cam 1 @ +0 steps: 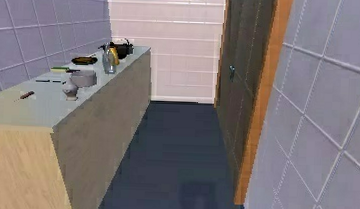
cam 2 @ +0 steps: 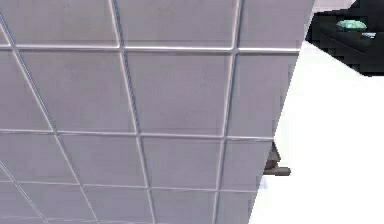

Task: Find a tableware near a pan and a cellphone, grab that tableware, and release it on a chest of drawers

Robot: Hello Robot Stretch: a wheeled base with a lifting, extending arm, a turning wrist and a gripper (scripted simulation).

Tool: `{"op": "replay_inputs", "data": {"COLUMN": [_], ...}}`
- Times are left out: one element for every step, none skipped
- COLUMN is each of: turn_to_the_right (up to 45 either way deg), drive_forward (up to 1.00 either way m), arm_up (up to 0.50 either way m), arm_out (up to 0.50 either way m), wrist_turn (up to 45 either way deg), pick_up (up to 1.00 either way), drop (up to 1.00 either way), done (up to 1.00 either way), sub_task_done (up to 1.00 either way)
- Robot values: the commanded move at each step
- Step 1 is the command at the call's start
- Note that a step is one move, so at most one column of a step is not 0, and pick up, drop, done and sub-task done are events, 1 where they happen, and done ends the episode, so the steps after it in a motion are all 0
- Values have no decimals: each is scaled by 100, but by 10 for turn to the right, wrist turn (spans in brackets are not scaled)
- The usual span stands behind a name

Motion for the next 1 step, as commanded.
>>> {"op": "replay_inputs", "data": {"turn_to_the_right": [-30], "drive_forward": [0], "arm_up": [0], "arm_out": [0], "wrist_turn": [0], "pick_up": [0], "drop": [0], "done": [0], "sub_task_done": [0]}}
